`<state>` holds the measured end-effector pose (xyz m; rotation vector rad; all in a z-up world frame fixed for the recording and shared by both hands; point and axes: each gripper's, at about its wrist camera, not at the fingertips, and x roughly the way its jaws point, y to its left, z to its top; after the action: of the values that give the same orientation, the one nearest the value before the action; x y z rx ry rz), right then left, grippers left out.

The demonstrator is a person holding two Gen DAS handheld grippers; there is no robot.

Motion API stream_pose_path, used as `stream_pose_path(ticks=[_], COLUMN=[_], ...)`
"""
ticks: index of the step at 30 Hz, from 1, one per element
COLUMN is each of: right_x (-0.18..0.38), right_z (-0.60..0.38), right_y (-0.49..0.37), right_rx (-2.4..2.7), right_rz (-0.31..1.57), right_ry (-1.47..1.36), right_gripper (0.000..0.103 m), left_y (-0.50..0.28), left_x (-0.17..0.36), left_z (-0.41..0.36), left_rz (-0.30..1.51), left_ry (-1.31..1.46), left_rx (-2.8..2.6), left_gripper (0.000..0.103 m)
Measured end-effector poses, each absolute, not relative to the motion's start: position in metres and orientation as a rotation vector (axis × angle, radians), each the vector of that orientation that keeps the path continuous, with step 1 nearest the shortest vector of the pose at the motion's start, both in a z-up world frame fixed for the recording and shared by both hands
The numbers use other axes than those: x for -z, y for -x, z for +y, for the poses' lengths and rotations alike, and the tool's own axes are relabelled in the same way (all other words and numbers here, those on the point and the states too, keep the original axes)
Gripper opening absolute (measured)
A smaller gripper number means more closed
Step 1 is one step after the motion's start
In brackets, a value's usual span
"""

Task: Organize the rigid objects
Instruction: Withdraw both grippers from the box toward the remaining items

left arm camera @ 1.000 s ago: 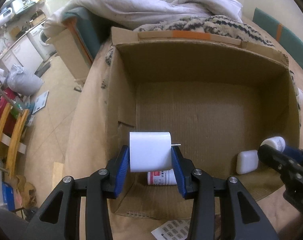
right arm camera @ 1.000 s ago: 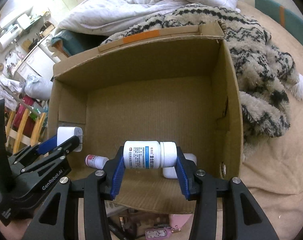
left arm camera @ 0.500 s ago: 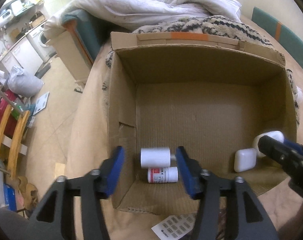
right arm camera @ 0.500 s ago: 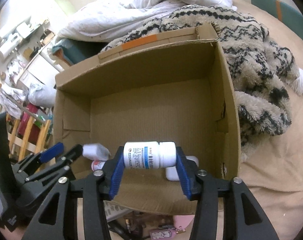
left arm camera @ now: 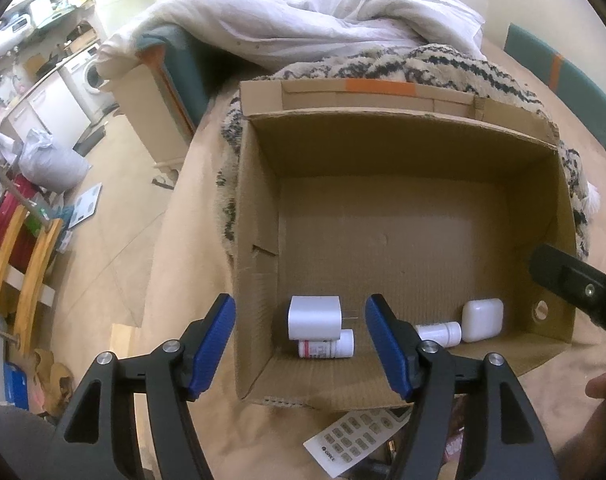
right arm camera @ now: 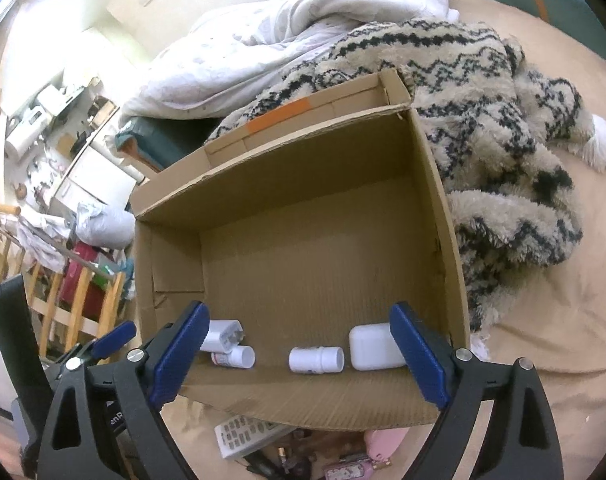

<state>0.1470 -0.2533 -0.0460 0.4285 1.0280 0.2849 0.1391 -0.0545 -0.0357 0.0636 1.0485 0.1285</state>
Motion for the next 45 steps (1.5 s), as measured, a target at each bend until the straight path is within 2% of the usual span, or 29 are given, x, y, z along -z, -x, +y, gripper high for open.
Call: stream_pose_path(ticks=[21, 37, 45], right_x=[0.024, 0.054, 0.076], right_z=[-0.266, -0.257, -0.252], right_y=[-0.091, -0.068, -0.076], right_rx=[-0.272, -0.247, -0.223], right_rz=[1.006, 1.136, 1.218], right_ry=[-0.373, -0.331, -0.349], right_gripper=[0.097, 0.097, 0.097], left_y=[-0.092, -0.076, -0.076], left_x=[0.018, 0.047, 0.084], left_z=[-0.013, 0.021, 0.051], left_rz=[1.035, 1.092, 1.247], left_ry=[-0.002, 0.1, 0.284], left_rx=[-0.146, -0.192, -0.241], left_gripper=[0.065, 0.065, 0.065])
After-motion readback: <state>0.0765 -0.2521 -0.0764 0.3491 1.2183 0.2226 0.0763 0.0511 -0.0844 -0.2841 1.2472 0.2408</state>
